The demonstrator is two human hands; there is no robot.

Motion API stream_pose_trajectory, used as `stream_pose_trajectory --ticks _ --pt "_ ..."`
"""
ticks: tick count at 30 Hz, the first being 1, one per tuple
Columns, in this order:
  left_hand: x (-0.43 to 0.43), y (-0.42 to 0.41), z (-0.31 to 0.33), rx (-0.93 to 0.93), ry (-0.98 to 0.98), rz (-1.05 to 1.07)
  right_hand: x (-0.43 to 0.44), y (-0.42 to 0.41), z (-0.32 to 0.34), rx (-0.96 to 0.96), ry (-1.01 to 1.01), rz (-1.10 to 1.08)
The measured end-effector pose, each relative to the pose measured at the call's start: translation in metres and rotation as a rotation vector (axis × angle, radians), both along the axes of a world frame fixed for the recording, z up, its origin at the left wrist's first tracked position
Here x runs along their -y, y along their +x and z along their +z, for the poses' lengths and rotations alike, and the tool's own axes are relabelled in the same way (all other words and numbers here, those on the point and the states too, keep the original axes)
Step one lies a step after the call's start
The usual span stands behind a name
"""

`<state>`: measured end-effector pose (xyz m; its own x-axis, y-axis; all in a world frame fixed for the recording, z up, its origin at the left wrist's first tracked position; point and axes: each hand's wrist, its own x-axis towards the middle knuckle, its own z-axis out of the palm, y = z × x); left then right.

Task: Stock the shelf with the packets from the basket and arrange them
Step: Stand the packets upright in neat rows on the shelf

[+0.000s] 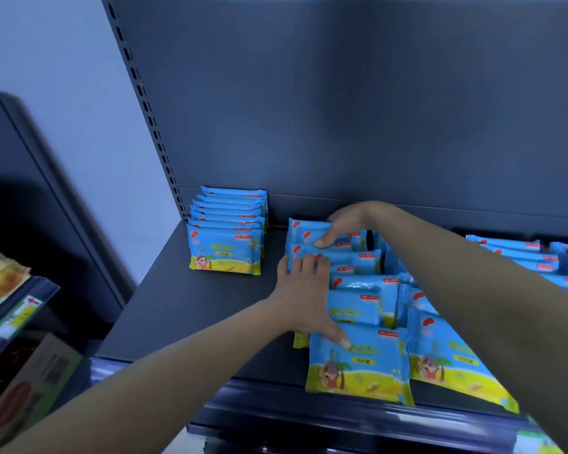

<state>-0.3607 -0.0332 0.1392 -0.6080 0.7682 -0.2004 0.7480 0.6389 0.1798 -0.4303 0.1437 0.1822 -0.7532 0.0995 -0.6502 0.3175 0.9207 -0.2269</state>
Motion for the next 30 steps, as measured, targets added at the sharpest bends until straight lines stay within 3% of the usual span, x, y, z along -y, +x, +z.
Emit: stream_pose_trajectory --ticks 13,21,26,30 --pt "0.007 -0.018 0.012 -0.074 0.034 0.096 -0.004 -0.008 -0.004 -0.009 -0.062 -0.047" --pt "0.005 -0.030 0.021 -0.220 0.002 0.031 0.002 0.006 0.013 -0.239 -0.014 -0.019" --pt "0.003 -0.036 0.025 -0.146 -0.054 0.006 0.000 0.016 0.022 -0.219 -0.070 -0.015" --pt "0.003 -0.039 0.025 -0.124 0.015 0.015 -0.005 0.019 0.023 -0.301 -0.195 -0.096"
